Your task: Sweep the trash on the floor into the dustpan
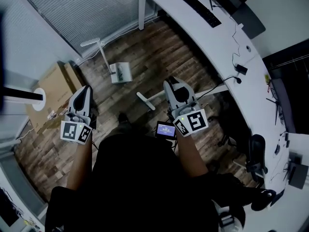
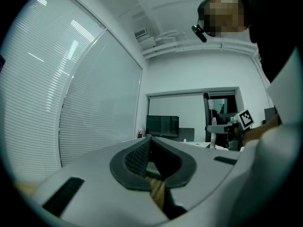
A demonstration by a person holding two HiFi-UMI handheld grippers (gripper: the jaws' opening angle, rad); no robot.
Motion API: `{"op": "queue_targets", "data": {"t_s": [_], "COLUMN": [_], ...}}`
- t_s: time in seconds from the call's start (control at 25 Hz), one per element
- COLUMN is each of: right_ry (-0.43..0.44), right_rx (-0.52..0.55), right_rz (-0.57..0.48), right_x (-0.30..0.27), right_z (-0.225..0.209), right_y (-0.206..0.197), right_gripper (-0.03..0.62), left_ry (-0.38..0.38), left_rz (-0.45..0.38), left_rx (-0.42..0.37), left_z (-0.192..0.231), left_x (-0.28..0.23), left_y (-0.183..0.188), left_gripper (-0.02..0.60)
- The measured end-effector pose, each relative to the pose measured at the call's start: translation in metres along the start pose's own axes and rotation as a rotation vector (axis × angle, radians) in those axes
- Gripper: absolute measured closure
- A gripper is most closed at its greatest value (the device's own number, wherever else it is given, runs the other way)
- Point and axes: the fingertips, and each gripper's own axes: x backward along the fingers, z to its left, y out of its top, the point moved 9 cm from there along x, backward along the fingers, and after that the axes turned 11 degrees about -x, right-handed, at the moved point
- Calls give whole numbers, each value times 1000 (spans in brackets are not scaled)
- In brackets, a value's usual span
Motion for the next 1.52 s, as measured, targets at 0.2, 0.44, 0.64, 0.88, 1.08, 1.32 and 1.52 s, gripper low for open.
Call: {"op": "queue_targets", "data": {"t_s": [0.2, 0.44, 0.64, 0.88, 1.08, 1.32, 1.52], "right_ry": [9, -24, -64, -129, -150, -117, -154], "right_rx": [6, -23, -38, -59, -47, -26, -35], "right_rz": [20, 13, 23, 35, 36, 49, 47], "right_x": [28, 53, 61, 64, 55, 44, 44], "right_z": [-3, -8, -6, 4, 24, 55, 59], "right_y": [-5, -10, -15, -22, -28, -30, -25], "right_gripper": [522, 520, 520, 521, 522, 522, 522], "left_ry": [8, 22, -32, -56, -18, -29, -80], "left_rz": [25, 62, 81, 58, 3, -1, 9], "left_rx": [-9, -3, 0, 11, 3, 31, 36], "left_z": [-24, -43, -48, -37, -16, 0, 0], "left_x": [25, 52, 49, 50, 53, 59, 62], "left_y": [6, -3, -14, -19, -10, -10, -7], "left_gripper": [588, 587, 588, 588, 588, 588, 588]}}
